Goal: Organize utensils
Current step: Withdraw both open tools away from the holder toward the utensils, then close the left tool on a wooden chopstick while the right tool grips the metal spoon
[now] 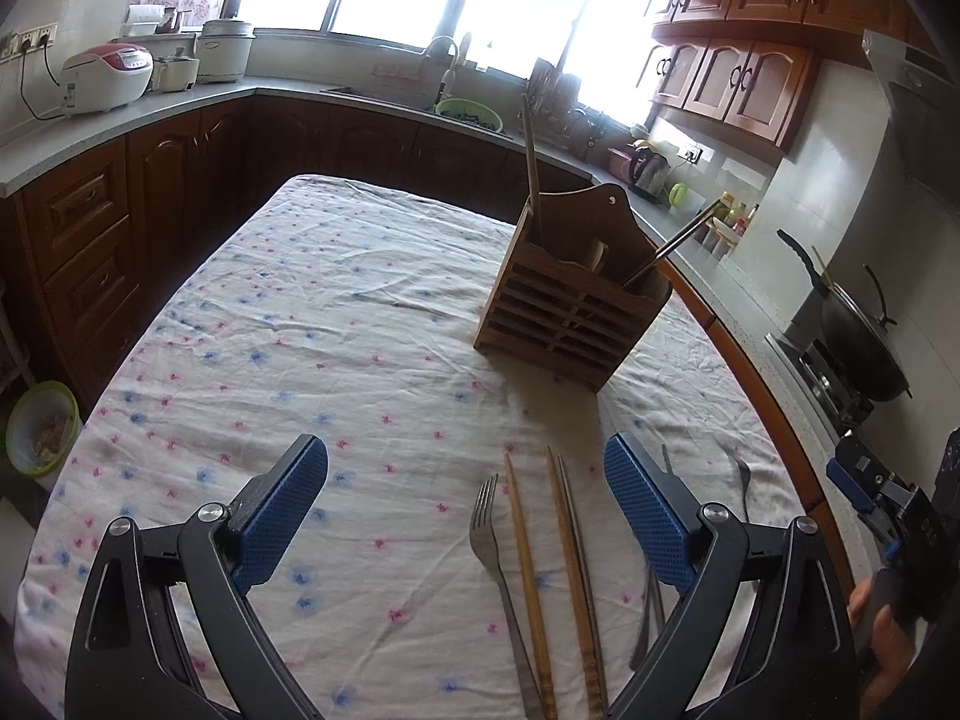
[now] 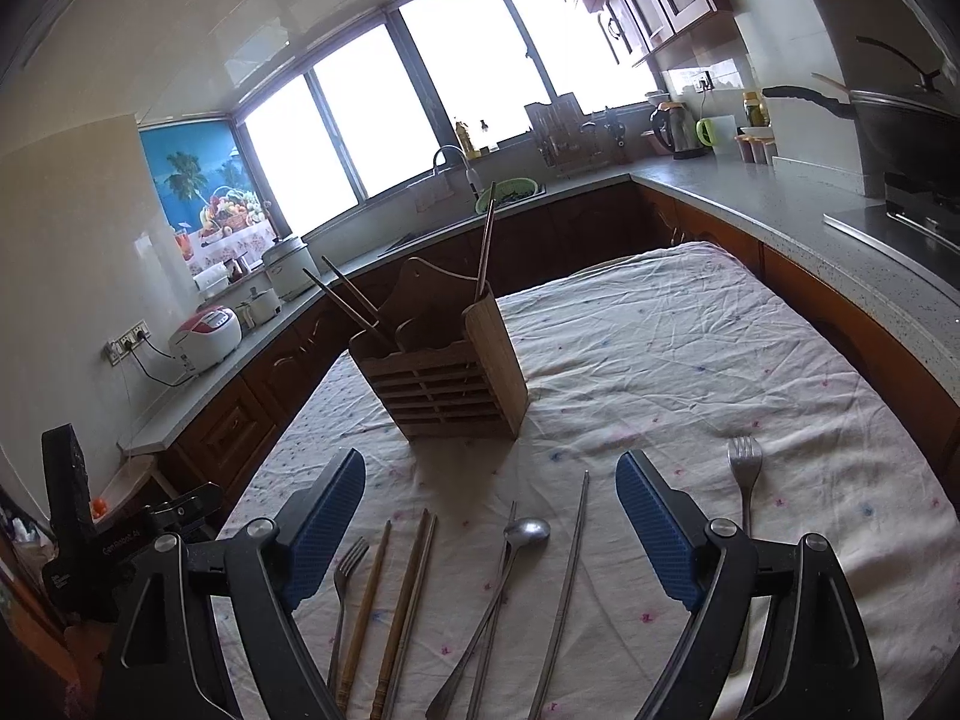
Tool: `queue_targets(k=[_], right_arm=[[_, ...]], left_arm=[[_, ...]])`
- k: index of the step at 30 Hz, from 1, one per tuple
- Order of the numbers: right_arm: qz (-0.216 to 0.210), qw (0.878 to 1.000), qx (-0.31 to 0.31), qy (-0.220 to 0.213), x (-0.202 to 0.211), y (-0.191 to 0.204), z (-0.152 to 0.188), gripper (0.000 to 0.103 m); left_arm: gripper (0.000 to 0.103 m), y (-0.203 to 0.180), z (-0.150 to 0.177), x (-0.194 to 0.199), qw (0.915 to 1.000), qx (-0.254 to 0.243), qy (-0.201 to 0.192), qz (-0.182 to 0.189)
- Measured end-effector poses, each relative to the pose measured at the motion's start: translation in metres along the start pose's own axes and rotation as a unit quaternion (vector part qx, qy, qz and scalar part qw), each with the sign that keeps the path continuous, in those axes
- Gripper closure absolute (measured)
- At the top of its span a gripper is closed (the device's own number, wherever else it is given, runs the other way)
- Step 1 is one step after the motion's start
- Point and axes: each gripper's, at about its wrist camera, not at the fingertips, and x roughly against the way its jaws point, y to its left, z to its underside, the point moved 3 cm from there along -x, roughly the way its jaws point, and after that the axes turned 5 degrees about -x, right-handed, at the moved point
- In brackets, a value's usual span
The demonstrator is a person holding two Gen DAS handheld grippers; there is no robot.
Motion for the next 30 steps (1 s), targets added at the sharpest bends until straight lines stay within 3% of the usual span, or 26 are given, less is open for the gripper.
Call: queue_targets(k=[24,27,30], right_arm=[[0.019,0.998,0.003,0.059,-0.028,-0.015,0.025,0.017],[0.014,0.997,0.003,0.076,-0.039,-0.014,0.029,0.035],[0.012,0.995,-0.007,0.098,-0.052,-0.015,0.034,0.043]], left_arm=[[0.007,-0.014,0.026,-0.039,0.9959,-0.039,0.081,0.002],[0.007,-0.017,0.027,-0.047,0.9949,-0.046,0.089,-0.002],[0.008,-0.018,0.028,-0.054,0.9942,-0.052,0.094,-0.009]])
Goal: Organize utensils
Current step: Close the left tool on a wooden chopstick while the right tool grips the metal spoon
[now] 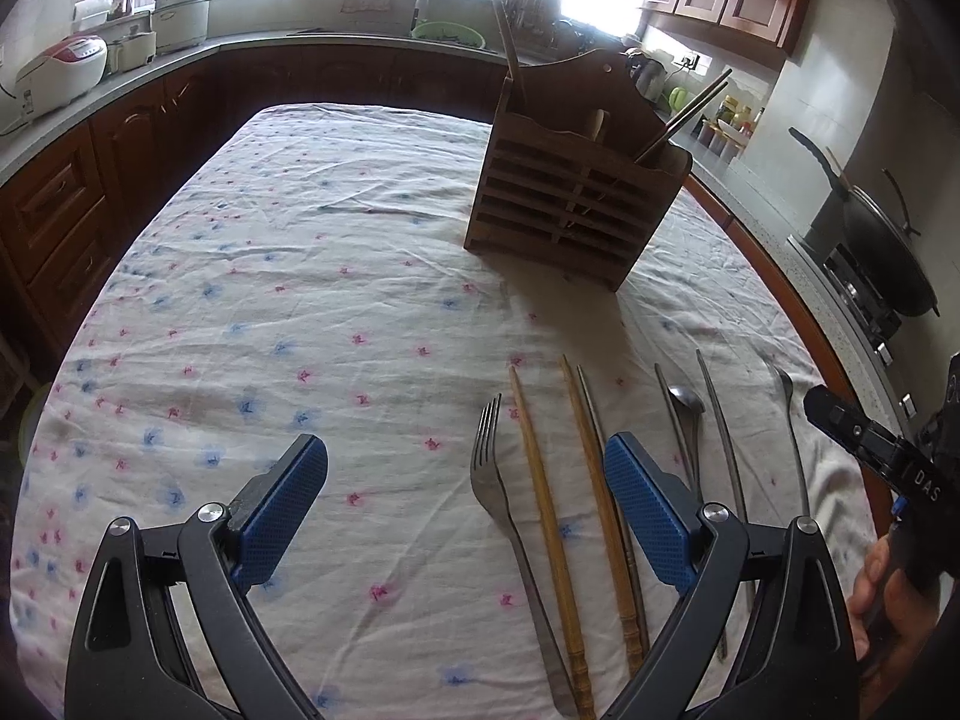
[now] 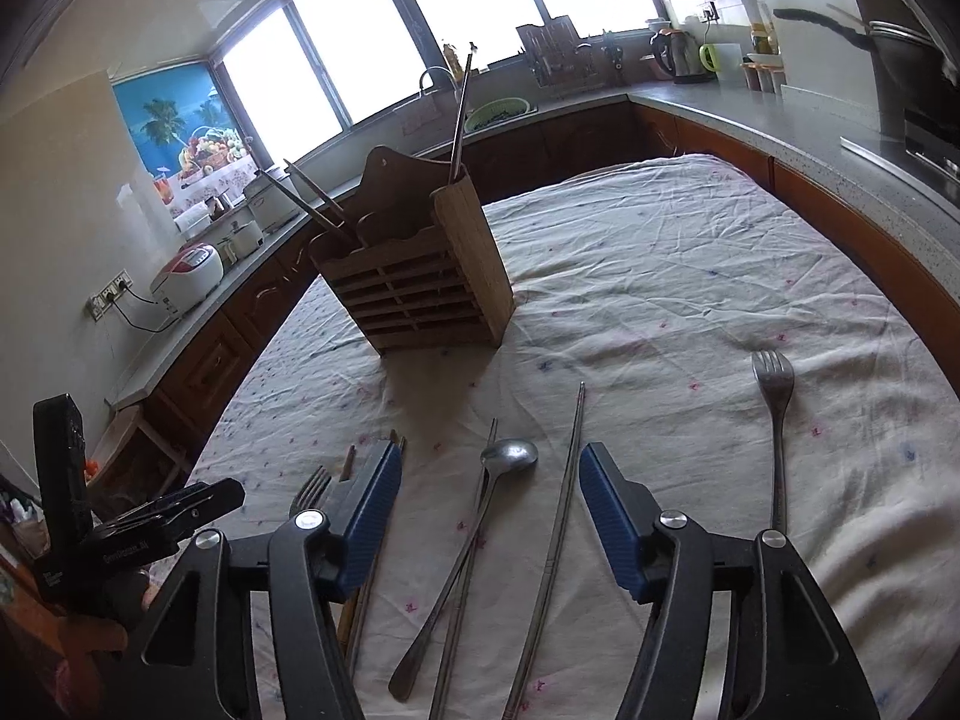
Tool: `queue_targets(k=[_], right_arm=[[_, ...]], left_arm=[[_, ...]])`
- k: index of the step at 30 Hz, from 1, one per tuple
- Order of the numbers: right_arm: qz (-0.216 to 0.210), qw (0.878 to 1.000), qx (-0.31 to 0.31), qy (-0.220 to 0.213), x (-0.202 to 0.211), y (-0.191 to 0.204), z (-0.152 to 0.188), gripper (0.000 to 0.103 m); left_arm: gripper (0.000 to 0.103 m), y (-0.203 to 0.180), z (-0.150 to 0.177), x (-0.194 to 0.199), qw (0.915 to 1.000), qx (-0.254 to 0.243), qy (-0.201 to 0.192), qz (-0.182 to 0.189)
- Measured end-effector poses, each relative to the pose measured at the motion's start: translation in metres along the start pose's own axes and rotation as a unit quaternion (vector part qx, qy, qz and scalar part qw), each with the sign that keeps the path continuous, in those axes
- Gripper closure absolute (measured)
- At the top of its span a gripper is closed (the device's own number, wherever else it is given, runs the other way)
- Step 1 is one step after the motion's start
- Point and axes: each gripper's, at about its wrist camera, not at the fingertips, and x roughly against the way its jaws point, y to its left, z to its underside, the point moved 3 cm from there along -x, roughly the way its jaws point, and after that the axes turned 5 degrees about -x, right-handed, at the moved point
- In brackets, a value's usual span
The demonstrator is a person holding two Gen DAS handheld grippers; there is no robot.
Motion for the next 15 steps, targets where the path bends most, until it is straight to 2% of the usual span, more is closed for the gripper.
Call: queue_targets(k=[3,5,12,15], right_arm=[[-0.001,1.000,-0.001,0.019,-0.012,0.001,0.002,0.052],[-0.002,1.000,-0.002,0.031,-0.019,0.001,0.003,0.054],[0.004,0.997,0.003,0.076,-0.047,0.005,0.004,0.077],[0.010,0.995,0.002,0.103,-0.061,0.004,0.009,0.080]], left_arm=[[0.008,-0.004,-0.002,-0.009,0.9999,-0.009,0.011,-0.002],[0.010,-0.007,-0.004,-0.015,0.9996,-0.021,0.016,-0.007],[0.030,-0.013,-0.008,-0.040,0.9979,-0.041,0.051,-0.001],[0.035,-0.014,-0.006,-0.049,0.9967,-0.047,0.066,0.002]])
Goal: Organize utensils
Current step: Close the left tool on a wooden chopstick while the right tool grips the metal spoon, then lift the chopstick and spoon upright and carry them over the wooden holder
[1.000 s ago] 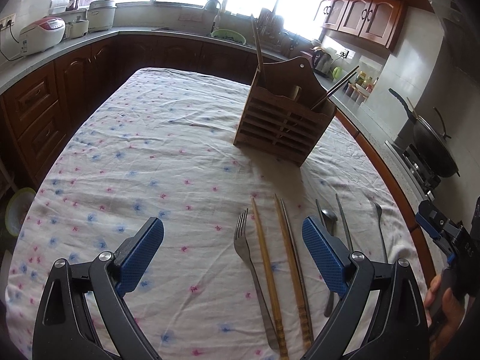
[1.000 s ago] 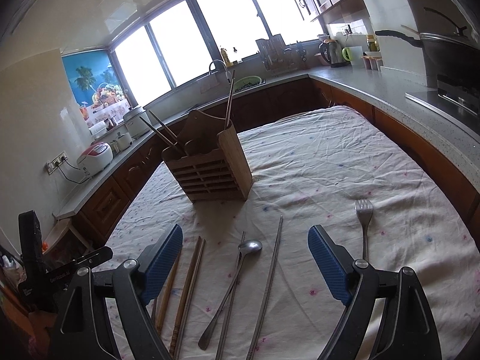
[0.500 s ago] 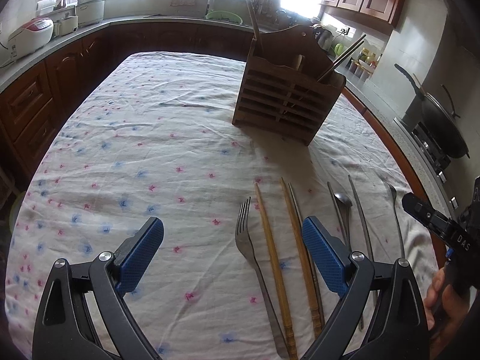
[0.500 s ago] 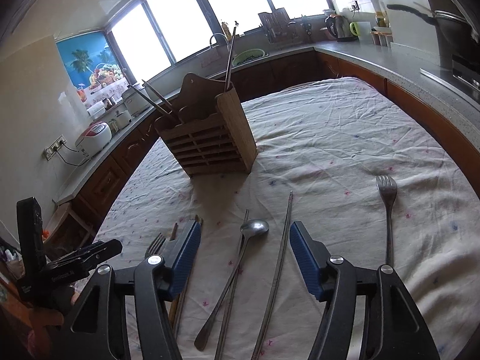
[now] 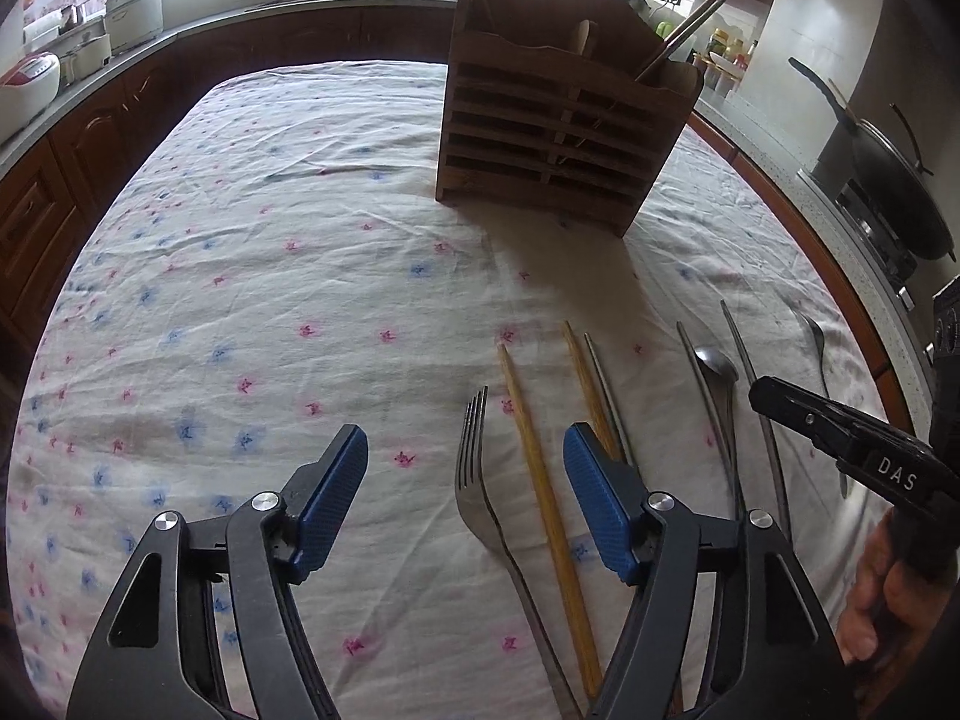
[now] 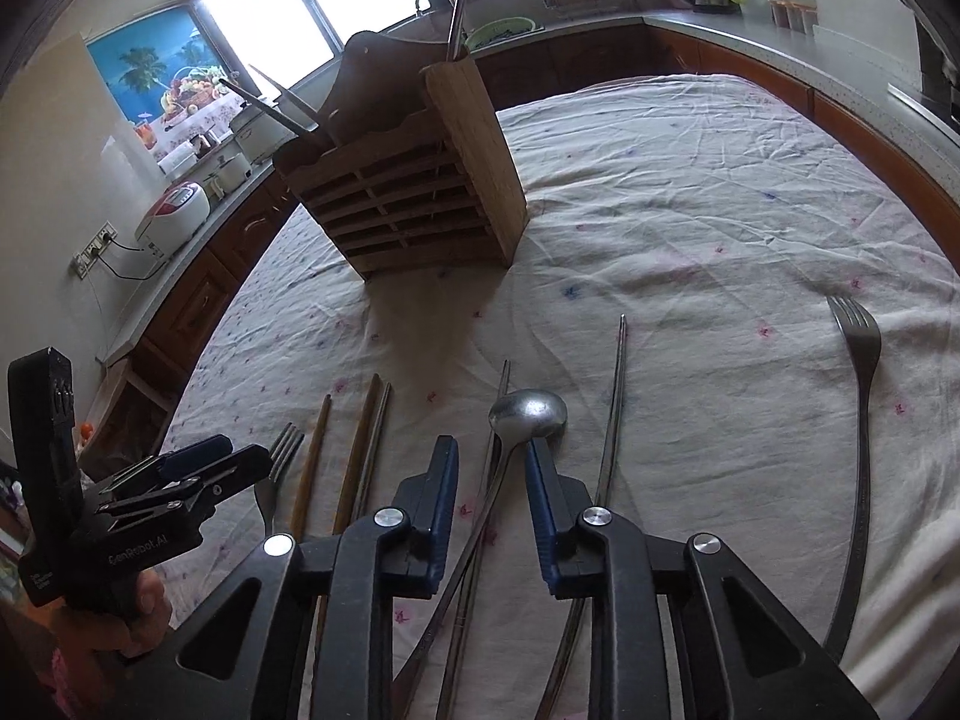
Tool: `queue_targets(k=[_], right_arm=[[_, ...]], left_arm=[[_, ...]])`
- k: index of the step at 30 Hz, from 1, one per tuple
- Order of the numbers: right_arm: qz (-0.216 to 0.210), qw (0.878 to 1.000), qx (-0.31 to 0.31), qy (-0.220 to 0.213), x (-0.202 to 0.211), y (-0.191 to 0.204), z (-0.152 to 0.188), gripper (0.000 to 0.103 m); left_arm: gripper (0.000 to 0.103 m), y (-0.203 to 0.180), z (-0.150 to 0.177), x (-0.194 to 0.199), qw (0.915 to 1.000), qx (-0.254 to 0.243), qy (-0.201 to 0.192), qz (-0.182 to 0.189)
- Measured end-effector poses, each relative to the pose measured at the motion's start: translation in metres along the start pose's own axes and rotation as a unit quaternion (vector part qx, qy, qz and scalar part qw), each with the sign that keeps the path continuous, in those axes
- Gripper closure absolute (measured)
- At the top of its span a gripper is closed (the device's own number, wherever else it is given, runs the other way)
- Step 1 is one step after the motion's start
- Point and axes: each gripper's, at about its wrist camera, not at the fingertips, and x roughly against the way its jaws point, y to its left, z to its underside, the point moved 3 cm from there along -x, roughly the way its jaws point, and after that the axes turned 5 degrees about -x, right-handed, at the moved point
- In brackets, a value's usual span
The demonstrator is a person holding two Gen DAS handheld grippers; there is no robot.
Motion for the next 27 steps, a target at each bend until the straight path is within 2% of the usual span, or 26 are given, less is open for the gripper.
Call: queue_targets(k=[3,6,9,11,13,16,18,20,27], right_arm=[[0.005,1.000,-0.007,0.021,-0.012,-0.003,0.003,0.080],[0.008,0.999,-0.013,0.037,-0.022,-0.007,0.004,0.084],[0.006,0.999,-0.018,0.035,-0.024,-0.009,0.002,0.086],[0.010,0.999,-0.015,0.037,-0.026,-0.008,0.000,0.089],[0.018,0.999,-0.003,0.040,-0.027,-0.006,-0.001,0.089],[0.026,0.999,0.022,0.041,-0.027,0.002,-0.001,0.095],[0.031,0.998,0.031,0.034,-0.026,0.005,0.000,0.097],[0.017,0.999,0.028,0.027,-0.022,0.008,0.000,0.100],[-0.008,1.000,0.025,-0.008,0.006,0.016,-0.005,0.101]], left_arm=[[0.036,-0.001,0.000,-0.008,0.9999,-0.003,0.013,0.004],[0.050,-0.001,0.000,-0.018,0.9995,-0.005,0.030,0.007],[0.055,-0.002,-0.002,-0.021,0.9996,-0.013,0.026,0.000],[0.067,-0.003,-0.003,-0.021,0.9996,-0.014,0.025,0.000],[0.084,-0.003,-0.004,-0.023,0.9995,-0.018,0.026,-0.006],[0.097,0.001,-0.004,-0.023,0.9996,-0.010,0.027,0.003],[0.099,0.004,-0.004,-0.021,0.9996,-0.003,0.026,0.007],[0.099,0.007,-0.003,-0.015,0.9998,0.004,0.019,0.008],[0.099,0.012,-0.004,0.022,0.9991,0.025,-0.023,0.026]])
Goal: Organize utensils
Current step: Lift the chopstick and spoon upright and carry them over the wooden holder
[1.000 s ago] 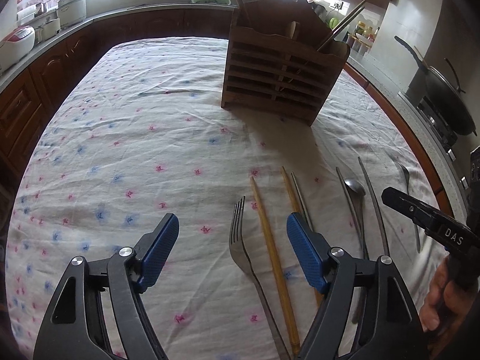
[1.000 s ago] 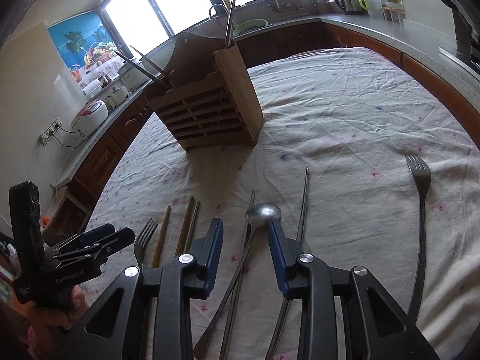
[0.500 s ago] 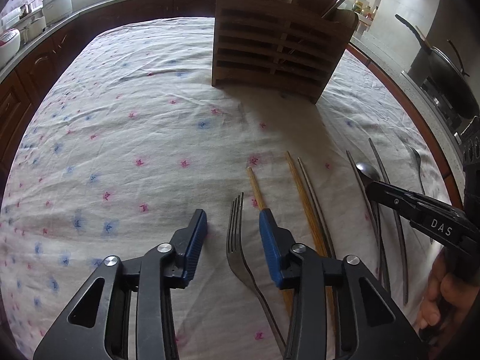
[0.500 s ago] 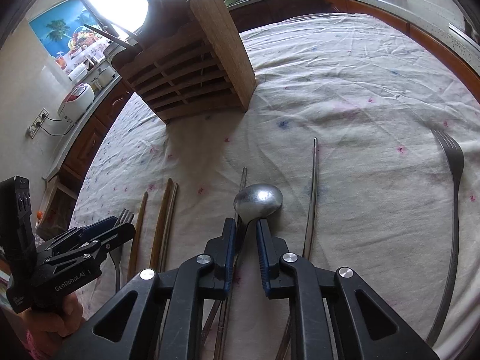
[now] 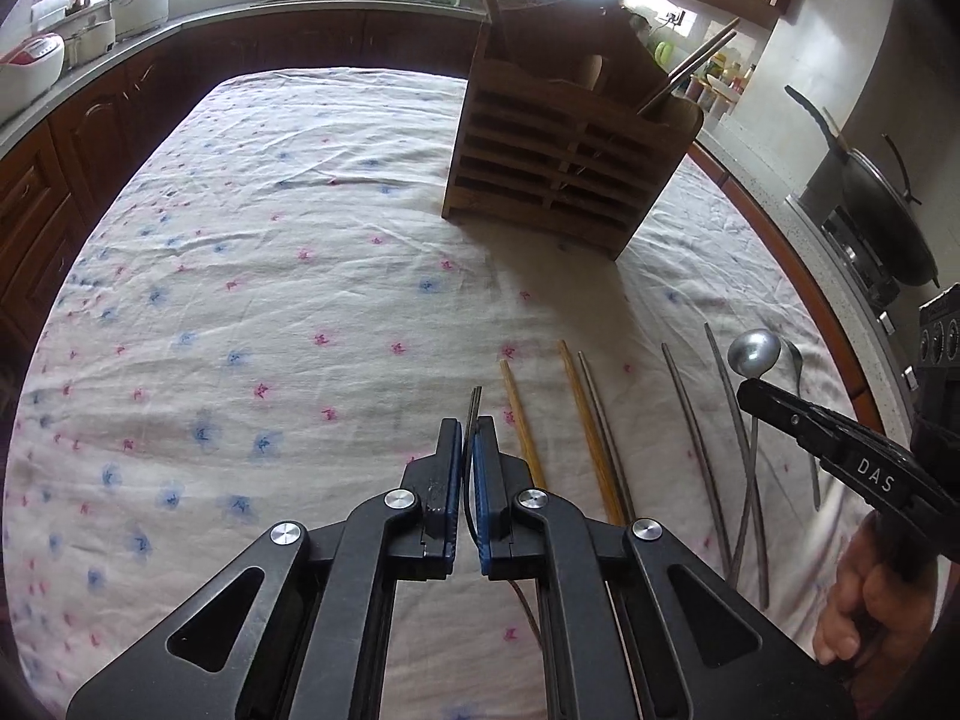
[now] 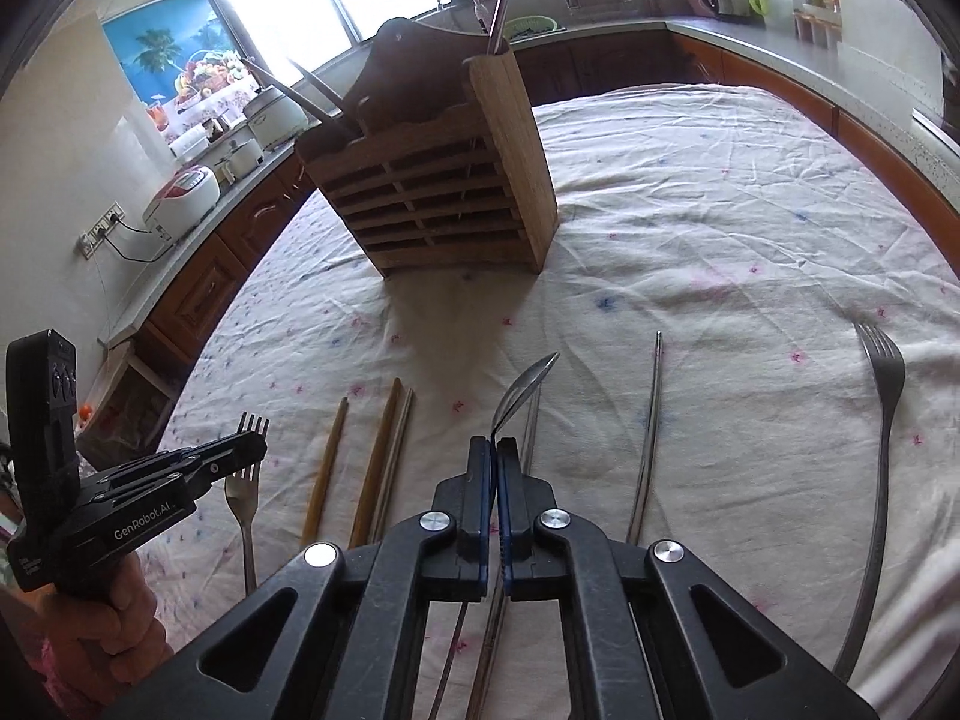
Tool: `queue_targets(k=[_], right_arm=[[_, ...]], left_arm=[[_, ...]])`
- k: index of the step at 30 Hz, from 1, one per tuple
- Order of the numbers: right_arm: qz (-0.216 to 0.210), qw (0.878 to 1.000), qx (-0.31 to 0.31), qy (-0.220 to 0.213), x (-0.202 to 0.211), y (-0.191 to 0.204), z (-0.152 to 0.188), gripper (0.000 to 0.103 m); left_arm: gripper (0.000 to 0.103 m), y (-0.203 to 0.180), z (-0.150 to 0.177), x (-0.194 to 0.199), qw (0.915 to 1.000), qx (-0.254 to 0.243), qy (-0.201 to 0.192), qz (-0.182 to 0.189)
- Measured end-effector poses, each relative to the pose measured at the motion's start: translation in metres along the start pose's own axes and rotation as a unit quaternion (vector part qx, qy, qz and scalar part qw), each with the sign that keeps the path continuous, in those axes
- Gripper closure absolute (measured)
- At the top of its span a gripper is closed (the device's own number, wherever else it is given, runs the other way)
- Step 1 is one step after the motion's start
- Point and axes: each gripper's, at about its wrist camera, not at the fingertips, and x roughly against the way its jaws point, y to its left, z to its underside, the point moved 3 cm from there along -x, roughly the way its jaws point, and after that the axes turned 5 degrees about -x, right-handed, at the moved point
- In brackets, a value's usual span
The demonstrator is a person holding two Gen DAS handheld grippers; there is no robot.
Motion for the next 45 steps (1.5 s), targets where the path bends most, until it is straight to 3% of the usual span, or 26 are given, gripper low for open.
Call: queue_targets(k=[10,17,31,45], right_arm=[[-0.036,0.996,0.004,-0.081,0.053,0.018,-0.013,0.101],[-0.036,0.991,0.025,-0.126,0.080,0.032,-0.017,0.101],[-0.025,0.984,0.044,-0.168,0.098,0.036,-0.019,0.101],[-0.024,0.981,0.053,-0.184,0.101,0.039,-0.029,0.101]], left_arm=[[0.099,-0.001,-0.006,0.068,0.9955,0.013,-0.092,0.020],[0.099,0.005,-0.008,0.096,0.9907,0.029,-0.132,0.022],[0.099,0.008,-0.016,0.119,0.9824,0.039,-0.182,0.014],[0.099,0.012,-0.030,0.126,0.9775,0.044,-0.206,0.010]])
